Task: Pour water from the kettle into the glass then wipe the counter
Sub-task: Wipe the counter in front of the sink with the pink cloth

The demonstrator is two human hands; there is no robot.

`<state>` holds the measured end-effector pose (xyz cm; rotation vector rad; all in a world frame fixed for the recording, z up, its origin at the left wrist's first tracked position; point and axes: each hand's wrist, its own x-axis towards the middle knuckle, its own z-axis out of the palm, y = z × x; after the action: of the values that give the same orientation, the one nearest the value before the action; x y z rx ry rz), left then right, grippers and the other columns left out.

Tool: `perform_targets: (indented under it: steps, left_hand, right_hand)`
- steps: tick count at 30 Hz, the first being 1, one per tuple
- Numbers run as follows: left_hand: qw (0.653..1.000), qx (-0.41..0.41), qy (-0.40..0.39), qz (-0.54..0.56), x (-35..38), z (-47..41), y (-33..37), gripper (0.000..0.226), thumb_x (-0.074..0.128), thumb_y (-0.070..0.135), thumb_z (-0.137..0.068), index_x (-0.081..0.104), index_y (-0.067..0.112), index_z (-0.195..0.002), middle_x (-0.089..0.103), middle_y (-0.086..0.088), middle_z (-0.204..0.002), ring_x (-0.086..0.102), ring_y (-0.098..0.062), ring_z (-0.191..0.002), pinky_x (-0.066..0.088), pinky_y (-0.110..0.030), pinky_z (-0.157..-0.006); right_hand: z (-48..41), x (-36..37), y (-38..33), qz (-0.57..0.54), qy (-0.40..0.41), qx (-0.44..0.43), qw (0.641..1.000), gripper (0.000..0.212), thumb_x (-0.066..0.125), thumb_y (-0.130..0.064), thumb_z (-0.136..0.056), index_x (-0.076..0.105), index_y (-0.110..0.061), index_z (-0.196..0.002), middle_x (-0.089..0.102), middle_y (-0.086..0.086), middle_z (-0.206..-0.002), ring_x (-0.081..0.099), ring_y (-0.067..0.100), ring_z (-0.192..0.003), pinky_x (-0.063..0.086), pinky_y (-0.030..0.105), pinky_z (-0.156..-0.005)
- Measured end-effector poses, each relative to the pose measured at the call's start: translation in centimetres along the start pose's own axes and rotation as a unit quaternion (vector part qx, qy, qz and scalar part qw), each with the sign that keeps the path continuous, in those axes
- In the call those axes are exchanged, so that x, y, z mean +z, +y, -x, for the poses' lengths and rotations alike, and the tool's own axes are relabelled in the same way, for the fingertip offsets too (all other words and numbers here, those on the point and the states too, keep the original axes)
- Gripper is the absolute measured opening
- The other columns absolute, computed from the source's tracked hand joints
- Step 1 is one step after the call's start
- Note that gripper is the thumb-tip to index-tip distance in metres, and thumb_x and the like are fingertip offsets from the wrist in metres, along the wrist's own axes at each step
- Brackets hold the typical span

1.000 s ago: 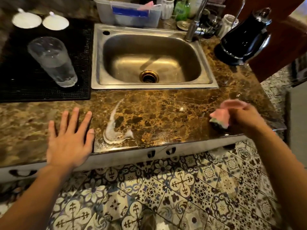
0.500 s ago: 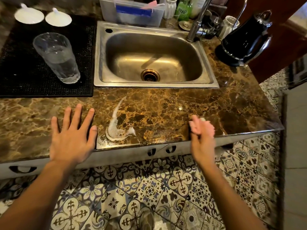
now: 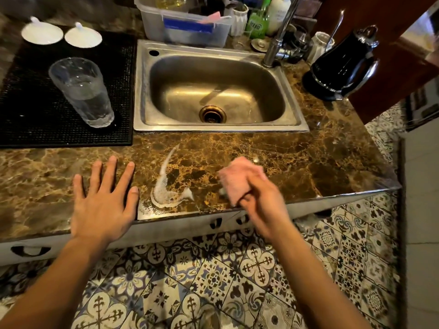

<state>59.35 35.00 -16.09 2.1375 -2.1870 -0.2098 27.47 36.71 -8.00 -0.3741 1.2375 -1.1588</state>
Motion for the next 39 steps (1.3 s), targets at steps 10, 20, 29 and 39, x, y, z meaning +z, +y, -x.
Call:
perform_targets:
  steps: [10,20,29,39]
  left_hand:
    - [1.0,0.005,0.009,-0.018,0.5,-0.2,-0.2,0.065,0.013,0.055,-0.104,0.019,0.034,-0.165,0.011,-0.004,-0.175,0.005,-0.029,-0.162,0.003,-0.062,-0.127]
    - [1.0,0.01,0.019,-0.021,0.9,-0.4,-0.3,0.066,0.003,0.058,-0.104,0.014,0.035,-0.165,0.008,-0.006,-0.175,0.004,-0.031,-0.162,0.007,-0.065,-0.127]
    - [1.0,0.004,0.02,-0.009,0.7,-0.3,-0.1,0.07,0.014,0.055,-0.104,0.011,0.024,-0.167,0.007,-0.006,-0.175,0.005,-0.03,-0.162,0.008,-0.064,-0.127]
    - [0.999,-0.01,0.037,-0.007,0.1,0.1,0.2,0.075,0.016,0.049,-0.104,0.017,0.006,-0.165,0.015,-0.012,-0.174,0.01,-0.029,-0.162,0.006,-0.064,-0.128]
  right_hand:
    - [-5.0,-5.5,-2.0,0.493,0.246,-0.167,0.817,0.039,0.044,-0.031,-0.109,0.052,-0.021,-0.146,0.063,0.015,-0.136,0.057,0.035,-0.127,0.04,0.039,-0.097]
    - [-10.8,6.2,-0.1,0.669,0.105,-0.205,0.707,0.046,0.041,-0.032,-0.109,0.05,0.0,-0.141,0.056,0.019,-0.131,0.052,0.038,-0.124,0.042,0.046,-0.104]
    - [-11.5,12.7,3.0,0.809,0.033,-0.146,0.568,0.065,0.013,-0.035,-0.112,0.001,0.003,-0.163,0.008,0.026,-0.171,0.005,0.036,-0.16,0.0,0.043,-0.13]
    - [-10.9,18.5,6.5,0.774,-0.173,-0.228,0.565,0.06,0.02,-0.038,-0.112,0.008,-0.016,-0.167,0.006,0.019,-0.173,0.0,0.03,-0.161,-0.007,0.038,-0.128]
